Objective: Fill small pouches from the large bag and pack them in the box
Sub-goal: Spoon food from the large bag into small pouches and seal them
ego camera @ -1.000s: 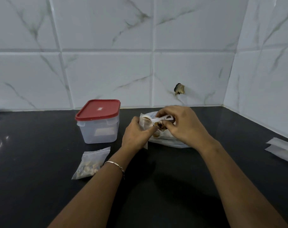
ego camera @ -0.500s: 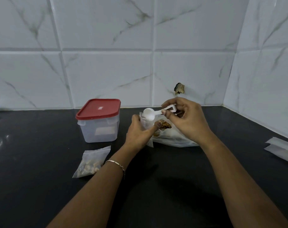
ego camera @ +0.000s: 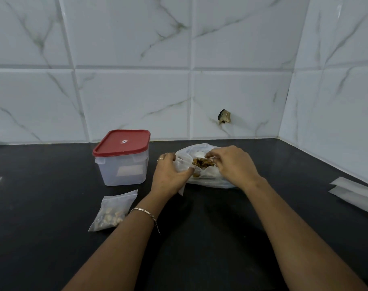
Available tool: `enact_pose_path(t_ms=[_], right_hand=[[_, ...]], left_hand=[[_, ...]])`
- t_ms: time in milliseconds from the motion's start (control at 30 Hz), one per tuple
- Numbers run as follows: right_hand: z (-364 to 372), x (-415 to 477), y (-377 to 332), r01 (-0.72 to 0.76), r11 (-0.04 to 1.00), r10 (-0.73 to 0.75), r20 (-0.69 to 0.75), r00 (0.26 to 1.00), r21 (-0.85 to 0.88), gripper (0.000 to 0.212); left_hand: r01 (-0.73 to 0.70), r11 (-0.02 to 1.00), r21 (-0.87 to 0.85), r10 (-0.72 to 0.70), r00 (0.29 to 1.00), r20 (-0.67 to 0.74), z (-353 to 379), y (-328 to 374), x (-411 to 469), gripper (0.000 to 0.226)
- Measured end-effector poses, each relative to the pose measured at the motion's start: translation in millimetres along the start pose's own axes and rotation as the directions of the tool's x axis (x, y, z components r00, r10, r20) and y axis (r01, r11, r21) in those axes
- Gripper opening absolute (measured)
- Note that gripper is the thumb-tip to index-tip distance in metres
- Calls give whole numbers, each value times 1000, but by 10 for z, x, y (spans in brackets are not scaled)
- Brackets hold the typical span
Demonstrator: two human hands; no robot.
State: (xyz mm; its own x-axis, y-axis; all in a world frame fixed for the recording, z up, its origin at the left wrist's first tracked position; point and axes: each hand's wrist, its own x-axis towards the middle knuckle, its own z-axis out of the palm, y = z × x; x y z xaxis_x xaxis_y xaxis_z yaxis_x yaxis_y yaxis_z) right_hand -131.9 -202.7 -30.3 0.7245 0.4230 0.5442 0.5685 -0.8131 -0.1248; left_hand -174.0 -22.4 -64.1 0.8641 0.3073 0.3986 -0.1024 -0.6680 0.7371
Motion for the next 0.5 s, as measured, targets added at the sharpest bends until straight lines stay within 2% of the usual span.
enact_pose_path(t_ms=[100, 233, 333, 500], right_hand=[[124, 121, -83, 45, 976, -34, 56, 998, -211, 22], [228, 250, -153, 120, 943, -90, 109, 990, -311, 15], [275, 285, -109, 119, 955, -86, 129, 988, -273, 18], [98, 282, 69, 55, 997, -47, 142, 989, -53, 26]], left_hand=[[22, 995, 102, -24, 999, 25, -20, -43, 14, 58], [49, 988, 146, -56, 997, 47, -33, -87, 11, 51], [42, 987, 152, -49, 998, 46, -34, -107, 18, 52], [63, 983, 174, -74, 996, 54, -32, -123, 34, 55]])
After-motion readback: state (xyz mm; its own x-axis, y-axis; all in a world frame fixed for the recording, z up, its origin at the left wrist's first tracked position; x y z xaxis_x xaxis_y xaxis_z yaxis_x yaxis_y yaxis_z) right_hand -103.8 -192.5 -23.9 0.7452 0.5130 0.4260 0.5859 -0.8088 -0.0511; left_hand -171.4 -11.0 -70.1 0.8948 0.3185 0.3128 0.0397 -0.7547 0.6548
